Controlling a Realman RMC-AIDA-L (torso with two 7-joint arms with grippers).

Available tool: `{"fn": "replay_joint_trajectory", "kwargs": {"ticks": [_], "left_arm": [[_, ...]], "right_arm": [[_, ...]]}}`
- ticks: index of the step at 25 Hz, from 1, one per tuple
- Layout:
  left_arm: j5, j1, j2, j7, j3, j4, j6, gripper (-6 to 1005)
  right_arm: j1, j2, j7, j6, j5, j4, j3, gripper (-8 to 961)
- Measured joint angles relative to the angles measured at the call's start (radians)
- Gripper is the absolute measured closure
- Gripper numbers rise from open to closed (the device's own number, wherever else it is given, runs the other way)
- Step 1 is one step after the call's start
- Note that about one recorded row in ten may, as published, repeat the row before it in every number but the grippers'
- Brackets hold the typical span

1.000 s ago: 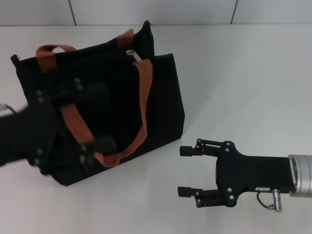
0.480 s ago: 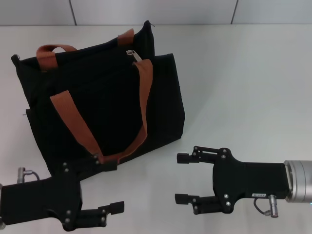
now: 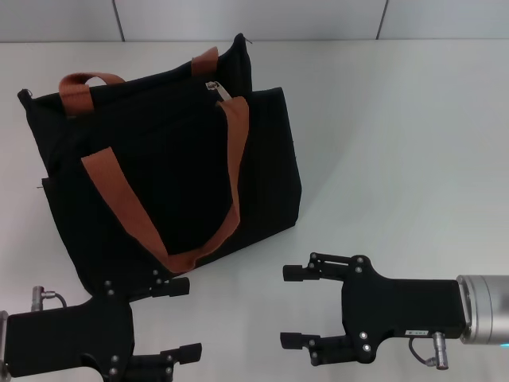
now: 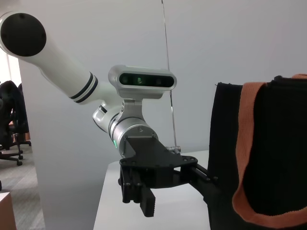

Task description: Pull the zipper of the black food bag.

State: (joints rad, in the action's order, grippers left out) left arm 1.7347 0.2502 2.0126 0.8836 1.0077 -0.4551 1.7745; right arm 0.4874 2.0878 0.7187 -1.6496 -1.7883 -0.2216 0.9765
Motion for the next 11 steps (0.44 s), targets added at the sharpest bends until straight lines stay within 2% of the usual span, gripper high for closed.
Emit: {"fn": "replay_joint_trajectory", "kwargs": {"ticks": [11], "left_arm": [[0.0,0.002,0.0,0.006,-0.005,0.001,0.002,197]], "right_arm": [[0.001,0.0,-0.001,0.017,0.0,0.002,-0.001,165]]}}
